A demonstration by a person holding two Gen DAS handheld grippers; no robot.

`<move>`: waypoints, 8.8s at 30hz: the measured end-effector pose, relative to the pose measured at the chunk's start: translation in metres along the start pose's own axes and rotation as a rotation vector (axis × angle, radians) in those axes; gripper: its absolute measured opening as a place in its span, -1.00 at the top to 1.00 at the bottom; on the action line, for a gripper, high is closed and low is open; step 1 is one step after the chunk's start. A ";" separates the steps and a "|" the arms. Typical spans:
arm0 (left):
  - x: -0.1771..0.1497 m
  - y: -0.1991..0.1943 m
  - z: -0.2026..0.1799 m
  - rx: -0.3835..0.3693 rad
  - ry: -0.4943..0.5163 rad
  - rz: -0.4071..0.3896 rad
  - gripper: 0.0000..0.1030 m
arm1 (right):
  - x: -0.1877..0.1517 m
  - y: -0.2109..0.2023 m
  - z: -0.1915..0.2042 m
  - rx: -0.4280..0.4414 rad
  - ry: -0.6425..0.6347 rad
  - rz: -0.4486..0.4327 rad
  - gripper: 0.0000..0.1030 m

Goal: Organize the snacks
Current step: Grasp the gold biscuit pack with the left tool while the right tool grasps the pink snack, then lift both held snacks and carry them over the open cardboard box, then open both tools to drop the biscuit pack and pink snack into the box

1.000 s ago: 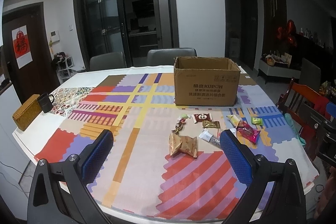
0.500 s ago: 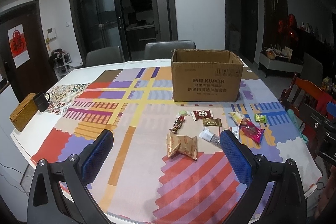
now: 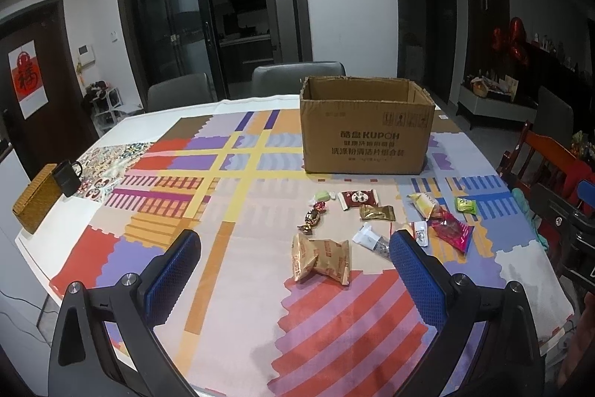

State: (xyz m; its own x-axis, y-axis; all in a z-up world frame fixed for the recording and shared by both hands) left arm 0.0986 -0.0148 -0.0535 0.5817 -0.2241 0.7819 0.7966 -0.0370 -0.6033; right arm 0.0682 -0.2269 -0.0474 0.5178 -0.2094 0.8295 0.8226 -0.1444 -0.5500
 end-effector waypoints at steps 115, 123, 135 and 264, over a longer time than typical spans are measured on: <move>-0.009 0.143 -0.033 -0.123 0.046 0.230 0.03 | -0.032 0.170 0.007 0.089 -0.071 0.327 0.33; 0.007 0.136 -0.033 -0.128 0.050 0.208 0.03 | -0.015 0.162 0.006 0.091 -0.067 0.300 0.33; 0.036 0.132 -0.037 -0.133 0.073 0.166 0.03 | 0.009 0.152 0.005 0.097 -0.055 0.254 0.33; 0.216 0.212 0.001 -0.051 0.023 0.001 -0.78 | 0.179 0.232 0.051 0.031 0.001 0.068 -0.37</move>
State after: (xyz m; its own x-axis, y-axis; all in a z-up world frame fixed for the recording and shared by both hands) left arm 0.3932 -0.0700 -0.0120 0.5780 -0.2468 0.7778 0.7863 -0.0866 -0.6117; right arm 0.3643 -0.2484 -0.0215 0.5723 -0.2190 0.7903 0.7925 -0.1002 -0.6016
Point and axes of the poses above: each gripper's, at about its wrist camera, not at the fingertips, and y roughly the way its jaws point, z to its left, x to its top, the point moved 3 cm from there along y, roughly the way its jaws point, and after that the axes turned 5 degrees about y, right-handed, at the moved point
